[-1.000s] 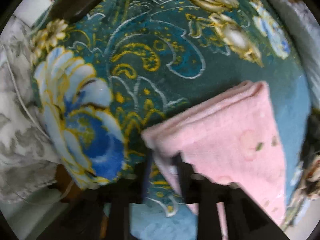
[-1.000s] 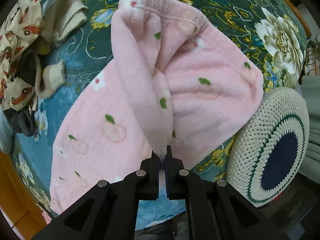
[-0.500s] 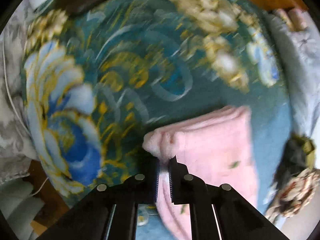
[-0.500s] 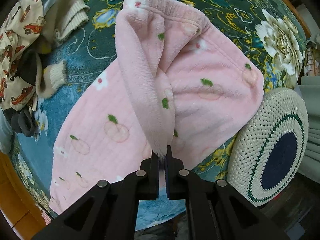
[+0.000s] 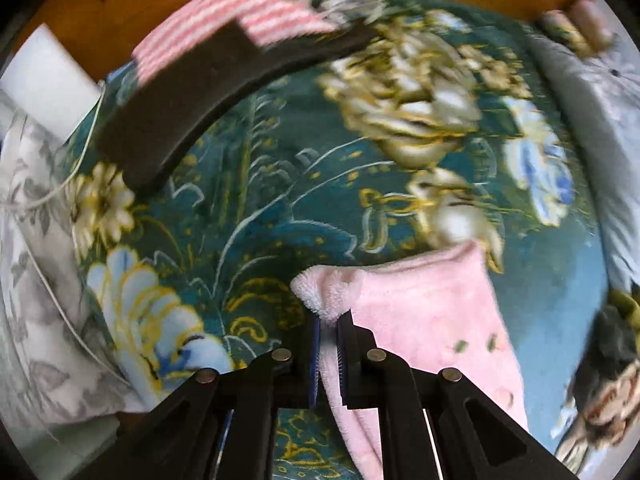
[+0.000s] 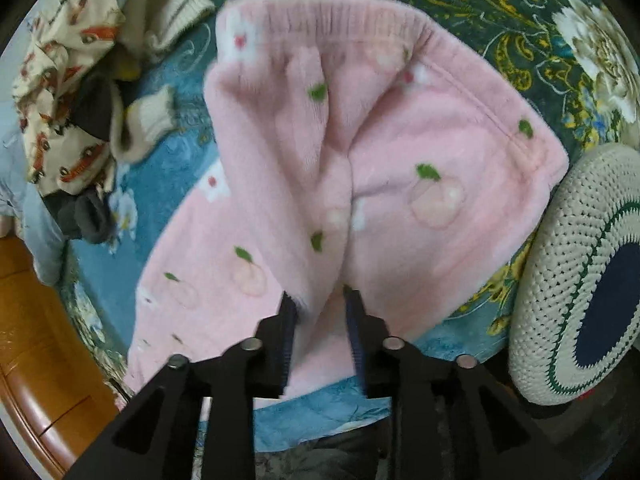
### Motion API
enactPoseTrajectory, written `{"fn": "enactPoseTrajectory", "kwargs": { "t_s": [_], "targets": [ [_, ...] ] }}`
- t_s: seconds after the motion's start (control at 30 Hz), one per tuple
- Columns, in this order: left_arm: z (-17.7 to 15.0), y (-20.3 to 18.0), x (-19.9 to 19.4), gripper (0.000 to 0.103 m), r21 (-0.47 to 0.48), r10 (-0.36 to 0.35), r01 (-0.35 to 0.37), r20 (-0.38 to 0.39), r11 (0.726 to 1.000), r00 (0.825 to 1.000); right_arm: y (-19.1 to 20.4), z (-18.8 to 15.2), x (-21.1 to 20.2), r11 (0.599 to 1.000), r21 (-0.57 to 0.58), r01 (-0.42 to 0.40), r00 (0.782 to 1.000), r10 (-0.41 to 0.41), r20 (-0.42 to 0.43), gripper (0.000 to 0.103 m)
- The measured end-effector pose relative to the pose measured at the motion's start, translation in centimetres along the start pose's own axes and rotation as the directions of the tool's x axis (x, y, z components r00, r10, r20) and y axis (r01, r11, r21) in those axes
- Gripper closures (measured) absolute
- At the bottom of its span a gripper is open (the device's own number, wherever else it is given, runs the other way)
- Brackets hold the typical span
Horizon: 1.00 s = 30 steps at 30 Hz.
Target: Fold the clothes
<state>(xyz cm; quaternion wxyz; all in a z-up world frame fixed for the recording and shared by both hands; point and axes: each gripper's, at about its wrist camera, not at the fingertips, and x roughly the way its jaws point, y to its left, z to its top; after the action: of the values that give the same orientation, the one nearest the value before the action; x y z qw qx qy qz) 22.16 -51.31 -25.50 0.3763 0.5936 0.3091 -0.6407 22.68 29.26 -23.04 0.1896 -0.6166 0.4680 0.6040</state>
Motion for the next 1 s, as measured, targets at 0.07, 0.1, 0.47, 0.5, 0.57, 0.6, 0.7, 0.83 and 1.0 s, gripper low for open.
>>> {"fn": "enactPoseTrajectory", "kwargs": {
  "t_s": [0.07, 0.1, 0.47, 0.5, 0.57, 0.6, 0.7, 0.83, 1.0],
  "targets": [
    [0.1, -1.1, 0.2, 0.095, 0.028, 0.04, -0.039, -0.008, 0.999, 0.999, -0.1, 0.7, -0.8, 1.0, 0.013, -0.005, 0.999, 0.005, 0.033, 0.072],
    [0.2, -1.8, 0.3, 0.095, 0.049, 0.056, -0.056, -0.01, 0.997, 0.998, 0.2, 1.2, -1.2, 1.0, 0.015, -0.006, 0.999, 0.005, 0.053, 0.07],
    [0.2, -6.1, -1.3, 0.094, 0.122, 0.093, -0.095, 0.021, 0.988, 0.995, 5.6, 8.8, -0.8, 0.996, 0.06, 0.06, 0.988, -0.068, 0.141, 0.064],
    [0.1, -6.3, -1.5, 0.094, 0.127, 0.095, -0.097, 0.024, 0.987, 0.995, 5.5, 9.2, -0.7, 0.994, 0.07, 0.085, 0.986, -0.094, 0.134, 0.064],
    [-0.3, -6.5, -2.2, 0.094, 0.137, 0.099, -0.102, 0.029, 0.985, 0.995, 5.1, 9.6, -0.7, 0.989, 0.069, 0.132, 0.982, -0.139, 0.124, 0.081],
    [-0.4, -6.5, -2.4, 0.094, 0.139, 0.1, -0.104, 0.033, 0.985, 0.994, 4.8, 9.7, -1.0, 0.988, 0.06, 0.145, 0.98, -0.151, 0.126, 0.093],
    [-0.5, -6.4, -3.0, 0.094, 0.134, 0.093, -0.098, 0.042, 0.986, 0.995, 2.3, 8.1, -4.0, 0.995, 0.028, 0.099, 0.976, -0.103, 0.193, 0.098],
    [-0.5, -5.4, -3.4, 0.094, 0.099, 0.087, -0.092, 0.048, 0.991, 0.995, -3.1, 5.6, -6.6, 0.997, 0.046, 0.063, 0.968, -0.072, 0.241, 0.099],
    [-1.1, -4.8, -3.3, 0.094, 0.079, 0.12, -0.123, 0.043, 0.989, 0.992, -11.9, 3.8, -2.4, 0.974, 0.207, 0.094, 0.988, -0.118, 0.105, 0.098]
  ]
}}
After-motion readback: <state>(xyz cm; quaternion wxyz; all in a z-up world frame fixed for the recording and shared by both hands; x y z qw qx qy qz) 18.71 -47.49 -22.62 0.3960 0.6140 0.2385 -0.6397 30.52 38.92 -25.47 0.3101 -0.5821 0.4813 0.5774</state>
